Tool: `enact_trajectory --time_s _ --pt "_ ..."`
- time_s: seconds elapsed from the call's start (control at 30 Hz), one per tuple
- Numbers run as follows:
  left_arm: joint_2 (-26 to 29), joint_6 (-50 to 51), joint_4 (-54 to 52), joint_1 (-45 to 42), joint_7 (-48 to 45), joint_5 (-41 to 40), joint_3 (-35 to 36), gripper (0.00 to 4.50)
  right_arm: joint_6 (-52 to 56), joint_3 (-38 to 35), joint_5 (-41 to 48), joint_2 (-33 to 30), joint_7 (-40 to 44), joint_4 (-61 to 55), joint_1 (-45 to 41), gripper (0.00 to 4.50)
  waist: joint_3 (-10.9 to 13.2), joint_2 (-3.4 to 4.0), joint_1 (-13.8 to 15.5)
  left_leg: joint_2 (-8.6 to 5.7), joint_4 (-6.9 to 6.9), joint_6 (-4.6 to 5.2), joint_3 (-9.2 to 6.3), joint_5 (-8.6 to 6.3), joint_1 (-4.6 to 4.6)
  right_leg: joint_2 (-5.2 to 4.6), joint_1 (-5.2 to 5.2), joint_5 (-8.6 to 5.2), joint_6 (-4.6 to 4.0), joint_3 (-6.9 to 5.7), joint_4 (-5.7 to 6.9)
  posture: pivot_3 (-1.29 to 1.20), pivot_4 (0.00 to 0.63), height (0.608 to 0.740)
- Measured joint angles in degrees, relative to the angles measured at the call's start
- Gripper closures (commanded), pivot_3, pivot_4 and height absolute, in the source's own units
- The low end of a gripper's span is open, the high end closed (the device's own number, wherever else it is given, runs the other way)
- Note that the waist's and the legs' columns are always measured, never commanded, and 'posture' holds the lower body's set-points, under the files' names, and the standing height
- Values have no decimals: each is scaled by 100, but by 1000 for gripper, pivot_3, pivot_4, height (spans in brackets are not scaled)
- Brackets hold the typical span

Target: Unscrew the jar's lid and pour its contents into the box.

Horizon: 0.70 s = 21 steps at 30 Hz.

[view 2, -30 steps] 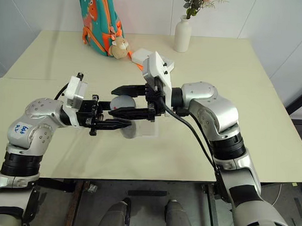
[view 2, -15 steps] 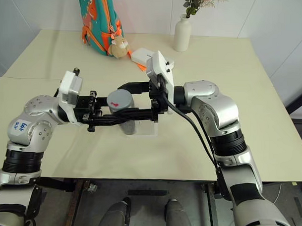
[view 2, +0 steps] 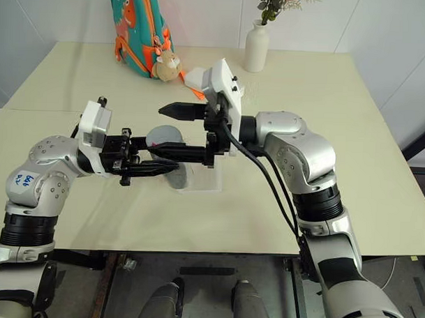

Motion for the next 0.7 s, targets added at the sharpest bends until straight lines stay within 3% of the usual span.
enact_trajectory --time_s 0.47,0.7 --pt "-30 7 7 -1 158 8 -89 2522 -493 252 -488 438 -460 263 37 22 0 0 3 1 2 0 0 0 -1 2 -2 0 0 1 2 0 150 740" --pt "-56 13 31 -2 261 25 -114 2522 -755 226 -496 -58 -68 279 39 22 0 0 13 1 3 0 0 0 -2 1 -1 0 0 1 0 0 150 740"
